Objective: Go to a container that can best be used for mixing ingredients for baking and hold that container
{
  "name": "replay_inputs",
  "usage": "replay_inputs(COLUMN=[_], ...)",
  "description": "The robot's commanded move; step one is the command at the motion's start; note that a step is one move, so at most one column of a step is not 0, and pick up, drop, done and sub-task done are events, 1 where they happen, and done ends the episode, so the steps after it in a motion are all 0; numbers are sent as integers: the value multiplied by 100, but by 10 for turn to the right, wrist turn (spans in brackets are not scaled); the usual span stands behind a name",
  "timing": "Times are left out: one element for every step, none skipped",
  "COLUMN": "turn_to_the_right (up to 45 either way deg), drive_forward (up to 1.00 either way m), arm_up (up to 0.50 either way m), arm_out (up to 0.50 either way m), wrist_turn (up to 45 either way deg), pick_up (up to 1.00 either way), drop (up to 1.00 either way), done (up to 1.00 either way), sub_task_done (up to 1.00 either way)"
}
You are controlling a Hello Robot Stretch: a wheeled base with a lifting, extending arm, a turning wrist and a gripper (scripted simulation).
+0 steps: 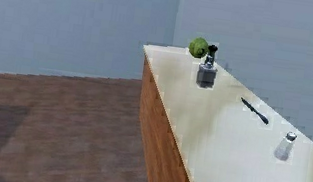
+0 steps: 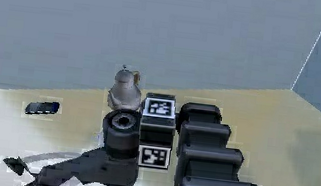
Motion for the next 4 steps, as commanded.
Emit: replay_inputs(turn_to_the_right=[0,0,0,0], drive_forward=[0,0,0,0], arm_up=[0,0,-8,0], arm_out=[0,0,0,0], wrist_turn=[450,210,0,0], pick_up=[0,0,0,100], drop=[0,0,0,0], done=[0,0,0,0], sub_task_done=[0,0,0,0])
